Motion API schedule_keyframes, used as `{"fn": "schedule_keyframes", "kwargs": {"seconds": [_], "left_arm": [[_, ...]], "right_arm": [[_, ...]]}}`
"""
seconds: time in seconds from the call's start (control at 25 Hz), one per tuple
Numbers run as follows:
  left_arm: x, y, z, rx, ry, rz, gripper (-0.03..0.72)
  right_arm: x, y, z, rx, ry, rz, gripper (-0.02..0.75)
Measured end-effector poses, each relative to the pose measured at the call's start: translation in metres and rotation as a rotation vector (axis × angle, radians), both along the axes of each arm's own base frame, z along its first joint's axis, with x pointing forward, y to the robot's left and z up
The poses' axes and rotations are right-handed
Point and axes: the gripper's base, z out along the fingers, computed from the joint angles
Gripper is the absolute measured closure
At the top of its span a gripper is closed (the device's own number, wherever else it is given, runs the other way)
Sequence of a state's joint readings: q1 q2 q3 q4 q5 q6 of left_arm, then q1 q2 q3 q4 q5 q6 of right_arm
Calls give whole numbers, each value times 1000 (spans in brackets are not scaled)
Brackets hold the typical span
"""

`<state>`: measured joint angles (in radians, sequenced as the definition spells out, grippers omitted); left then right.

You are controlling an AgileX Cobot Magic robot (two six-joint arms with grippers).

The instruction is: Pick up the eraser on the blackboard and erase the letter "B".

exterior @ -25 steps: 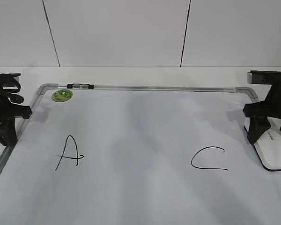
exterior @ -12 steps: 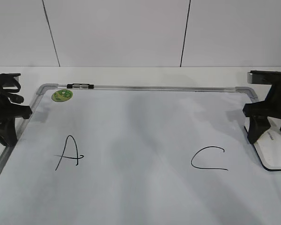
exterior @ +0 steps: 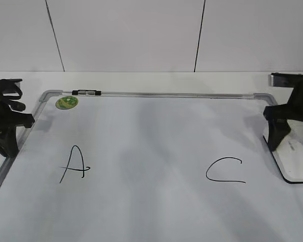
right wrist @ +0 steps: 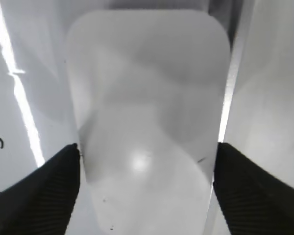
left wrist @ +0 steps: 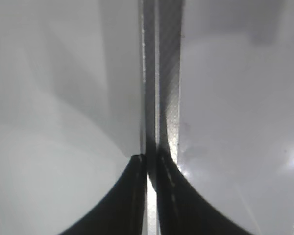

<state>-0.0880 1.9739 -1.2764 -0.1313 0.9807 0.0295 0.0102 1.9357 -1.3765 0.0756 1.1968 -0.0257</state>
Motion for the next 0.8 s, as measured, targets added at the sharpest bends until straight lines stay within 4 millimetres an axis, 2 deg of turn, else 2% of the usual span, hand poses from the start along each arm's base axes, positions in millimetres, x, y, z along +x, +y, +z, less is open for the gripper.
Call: {"fn": "schedule_keyframes", "kwargs": {"seconds": [0.24,0.52,0.6,0.8], "left_arm": [[0,0,0,0,2,0,641],[0,0,0,0,2,0,628],[0,0,0,0,1,-2,590],[1,0,1,3,-3,-4,386]], "right_arm": [[22,0,35,1,-135,-25,101],[7,1,85,16,-258,-43,143],[-1,2,103,28,-305,-46,146],[-19,4,137,56,-392,-52,148]]}}
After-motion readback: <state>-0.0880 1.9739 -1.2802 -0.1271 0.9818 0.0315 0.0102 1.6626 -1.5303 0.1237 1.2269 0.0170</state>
